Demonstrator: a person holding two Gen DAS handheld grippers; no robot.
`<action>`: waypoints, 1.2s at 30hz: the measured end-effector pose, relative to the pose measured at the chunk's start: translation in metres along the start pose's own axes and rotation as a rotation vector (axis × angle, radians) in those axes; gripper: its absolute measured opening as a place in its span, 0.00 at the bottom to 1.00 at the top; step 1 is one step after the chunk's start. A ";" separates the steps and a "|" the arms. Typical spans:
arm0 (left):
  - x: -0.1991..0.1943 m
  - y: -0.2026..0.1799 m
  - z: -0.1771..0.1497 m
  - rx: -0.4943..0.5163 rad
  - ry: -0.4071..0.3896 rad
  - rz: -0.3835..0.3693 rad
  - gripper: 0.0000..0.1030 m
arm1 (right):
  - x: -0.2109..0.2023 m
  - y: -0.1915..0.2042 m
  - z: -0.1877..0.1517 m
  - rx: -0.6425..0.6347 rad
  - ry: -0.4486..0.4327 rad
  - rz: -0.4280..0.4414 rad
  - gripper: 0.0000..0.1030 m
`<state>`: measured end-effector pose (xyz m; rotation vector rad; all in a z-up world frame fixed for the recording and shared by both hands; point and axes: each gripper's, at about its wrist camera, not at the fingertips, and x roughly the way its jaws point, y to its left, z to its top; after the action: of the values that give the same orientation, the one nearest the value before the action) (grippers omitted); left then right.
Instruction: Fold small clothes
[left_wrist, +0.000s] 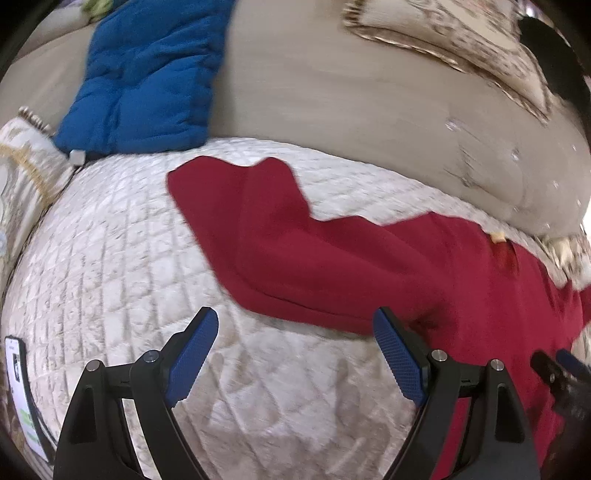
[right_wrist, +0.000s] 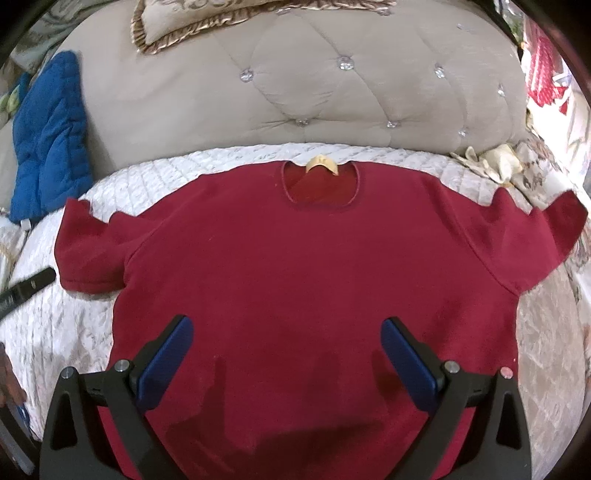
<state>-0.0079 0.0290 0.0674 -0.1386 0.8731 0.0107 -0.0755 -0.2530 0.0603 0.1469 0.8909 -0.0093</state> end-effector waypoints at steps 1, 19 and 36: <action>-0.001 -0.005 -0.001 0.011 0.000 -0.006 0.65 | 0.000 -0.001 0.000 0.007 0.004 0.001 1.00; -0.003 -0.024 -0.007 0.055 -0.010 -0.021 0.65 | 0.003 0.009 -0.002 -0.018 0.008 -0.010 1.00; 0.000 -0.019 -0.005 0.050 -0.008 -0.011 0.65 | 0.007 0.012 -0.003 -0.023 0.015 -0.007 1.00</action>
<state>-0.0103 0.0091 0.0664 -0.0971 0.8634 -0.0209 -0.0728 -0.2401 0.0545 0.1222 0.9057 -0.0039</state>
